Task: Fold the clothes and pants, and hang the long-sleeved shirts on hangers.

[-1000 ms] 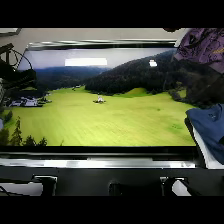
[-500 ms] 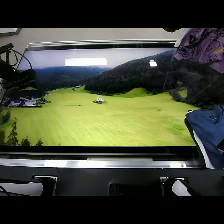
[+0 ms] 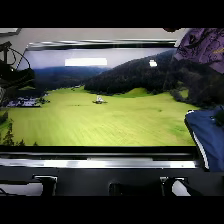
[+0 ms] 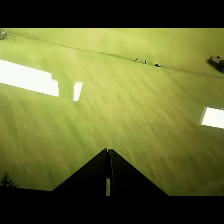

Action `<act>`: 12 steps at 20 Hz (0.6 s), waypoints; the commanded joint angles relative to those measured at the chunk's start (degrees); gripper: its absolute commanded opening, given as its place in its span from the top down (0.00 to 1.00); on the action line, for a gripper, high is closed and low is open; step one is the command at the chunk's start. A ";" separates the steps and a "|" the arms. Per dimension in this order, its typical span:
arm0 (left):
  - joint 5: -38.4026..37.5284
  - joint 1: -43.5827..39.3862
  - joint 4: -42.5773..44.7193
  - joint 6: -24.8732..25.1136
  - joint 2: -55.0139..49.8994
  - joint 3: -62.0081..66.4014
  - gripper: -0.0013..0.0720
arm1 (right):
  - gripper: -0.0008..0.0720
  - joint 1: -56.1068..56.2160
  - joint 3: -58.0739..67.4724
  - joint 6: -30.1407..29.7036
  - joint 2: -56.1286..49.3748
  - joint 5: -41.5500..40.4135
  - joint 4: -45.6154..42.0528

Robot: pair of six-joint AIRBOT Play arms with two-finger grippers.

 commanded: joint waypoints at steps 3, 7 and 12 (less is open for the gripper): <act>5.18 0.02 0.00 5.97 6.95 -0.22 0.96 | 0.86 21.20 2.89 -11.50 -0.02 -9.18 21.35; 11.69 0.02 0.02 8.96 16.74 -13.77 0.96 | 0.96 41.77 2.89 -11.30 -0.02 -10.95 20.26; 19.39 0.02 0.20 8.92 27.58 -33.22 0.96 | 0.96 58.16 2.89 -8.39 -0.02 -13.31 14.23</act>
